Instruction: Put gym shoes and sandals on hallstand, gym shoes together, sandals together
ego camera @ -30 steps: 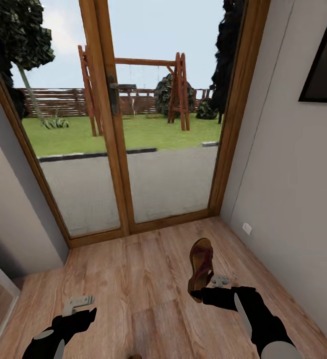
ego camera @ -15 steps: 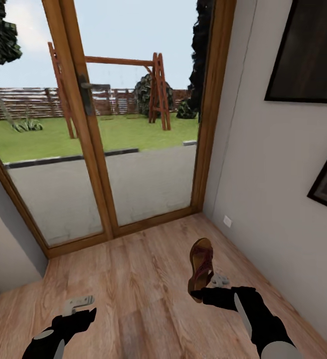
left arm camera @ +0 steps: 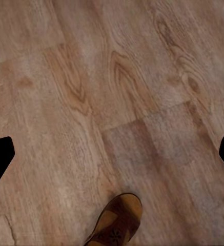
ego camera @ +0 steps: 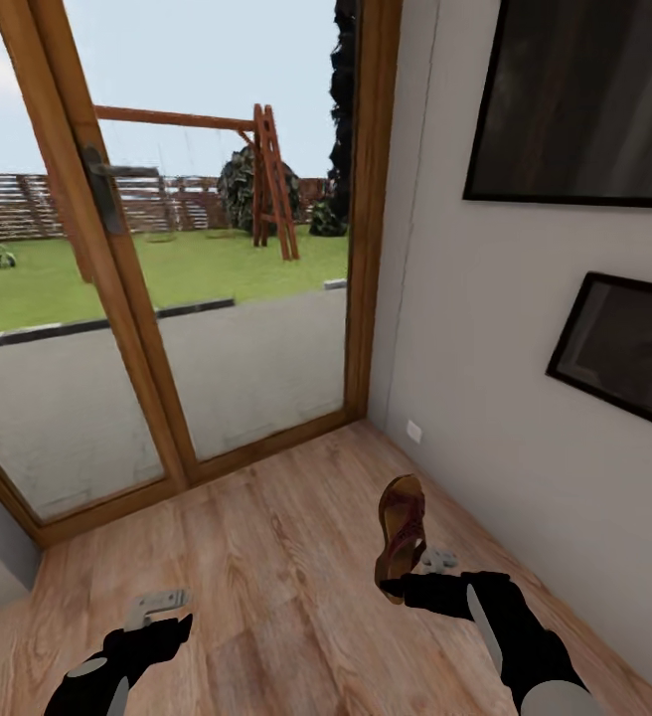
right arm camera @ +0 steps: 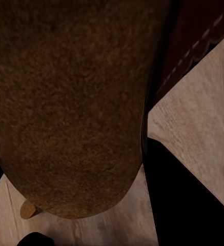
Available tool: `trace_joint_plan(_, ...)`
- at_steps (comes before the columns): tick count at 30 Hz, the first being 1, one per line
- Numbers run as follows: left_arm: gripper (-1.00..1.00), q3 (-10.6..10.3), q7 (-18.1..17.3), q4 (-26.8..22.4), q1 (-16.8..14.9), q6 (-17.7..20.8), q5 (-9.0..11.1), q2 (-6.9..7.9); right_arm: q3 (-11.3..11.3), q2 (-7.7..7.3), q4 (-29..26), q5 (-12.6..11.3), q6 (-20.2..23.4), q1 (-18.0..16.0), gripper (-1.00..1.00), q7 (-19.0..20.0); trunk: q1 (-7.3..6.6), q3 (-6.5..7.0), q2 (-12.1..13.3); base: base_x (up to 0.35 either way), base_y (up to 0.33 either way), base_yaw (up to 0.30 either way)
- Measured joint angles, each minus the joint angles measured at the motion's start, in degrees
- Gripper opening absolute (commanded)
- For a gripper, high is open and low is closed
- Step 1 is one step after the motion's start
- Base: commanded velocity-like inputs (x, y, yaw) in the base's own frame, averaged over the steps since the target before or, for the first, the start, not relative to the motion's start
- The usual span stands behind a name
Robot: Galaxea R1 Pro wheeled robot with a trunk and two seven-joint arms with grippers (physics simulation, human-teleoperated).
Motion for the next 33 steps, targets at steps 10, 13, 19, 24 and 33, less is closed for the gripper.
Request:
trace_joint_plan(10,1.0,0.0,0.0,0.0,0.0,0.0,0.0,0.0,-0.1,-0.06,0.0,-0.1,0.0,0.0,-1.0,0.0,0.0,0.0,0.0,0.0,0.0,-0.093)
trace_joint_plan(13,1.0,0.0,0.0,0.0,0.0,0.0,0.0,-0.04,-0.1,-0.06,0.0,-0.1,0.0,0.0,-1.0,0.0,0.0,0.0,0.0,-0.075,0.0,-0.008)
trace_joint_plan(19,1.0,0.0,0.0,0.0,0.0,0.0,0.0,-0.02,-0.1,-0.07,0.0,-0.1,0.0,0.0,-1.0,0.0,0.0,0.0,0.0,-0.253,0.038,-0.002)
trace_joint_plan(24,1.0,0.0,0.0,0.0,0.0,0.0,0.0,-0.03,-0.1,-0.07,0.0,-0.1,0.0,0.0,-1.0,0.0,0.0,0.0,0.0,-0.162,0.023,0.0)
trace_joint_plan(33,1.0,0.1,0.1,0.0,0.0,0.0,0.0,0.0,-0.1,-0.07,0.0,-0.1,0.0,0.0,-1.0,0.0,0.0,0.0,0.0,-0.021,0.008,0.0)
